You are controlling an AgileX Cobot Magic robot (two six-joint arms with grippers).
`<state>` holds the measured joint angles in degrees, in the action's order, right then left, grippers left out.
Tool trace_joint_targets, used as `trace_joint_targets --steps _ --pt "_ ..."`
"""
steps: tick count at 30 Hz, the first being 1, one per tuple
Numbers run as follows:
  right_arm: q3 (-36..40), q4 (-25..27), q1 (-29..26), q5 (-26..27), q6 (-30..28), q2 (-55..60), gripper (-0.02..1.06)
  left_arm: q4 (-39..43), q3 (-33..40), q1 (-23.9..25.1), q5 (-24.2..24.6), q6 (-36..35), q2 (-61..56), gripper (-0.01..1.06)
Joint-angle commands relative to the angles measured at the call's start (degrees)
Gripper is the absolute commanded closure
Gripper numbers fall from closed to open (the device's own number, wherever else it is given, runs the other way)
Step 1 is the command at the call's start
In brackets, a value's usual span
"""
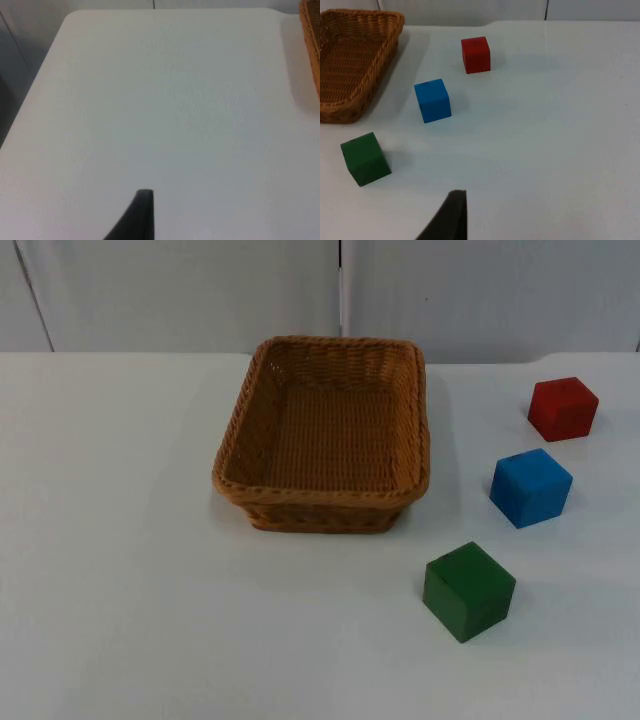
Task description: Pick up one cube with each hand and place exactly two cubes into the same basket, leaving the remaining cube outside.
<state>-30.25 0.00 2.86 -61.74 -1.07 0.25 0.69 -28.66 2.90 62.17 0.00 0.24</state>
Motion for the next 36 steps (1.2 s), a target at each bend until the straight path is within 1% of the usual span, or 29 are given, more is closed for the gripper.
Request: trace_joint_targets --steps 1,10,16,18,27,31,36 --pt "-1.3 0.0 -0.3 0.2 -1.1 -0.3 -0.01 -0.7 0.3 0.1 -0.7 0.0 -0.2 0.00" --pt "-6.2 0.0 -0.3 0.3 -1.5 7.3 -0.01 -1.2 -0.1 0.1 -1.0 0.0 -0.2 0.00" --pt "-10.0 0.0 -0.3 2.4 -1.5 11.7 -0.01 -0.2 -3.4 0.1 -2.4 0.0 -0.2 0.00" --pt "-11.4 0.0 -0.3 2.6 -2.4 14.0 -0.01 -0.1 -4.3 0.1 -2.6 0.0 -0.2 0.00" --pt "-16.5 0.0 -0.3 3.4 -2.4 22.1 -0.01 -0.7 -6.5 0.1 -2.7 0.0 5.9 0.00" --pt "-17.6 0.3 -0.3 4.5 -3.5 25.0 -0.01 -1.2 -7.8 0.1 -3.9 0.0 7.9 0.00" --pt "-21.5 0.4 -0.3 4.5 -4.6 31.3 -0.01 -1.5 -10.5 0.1 -6.6 0.0 12.0 0.00"
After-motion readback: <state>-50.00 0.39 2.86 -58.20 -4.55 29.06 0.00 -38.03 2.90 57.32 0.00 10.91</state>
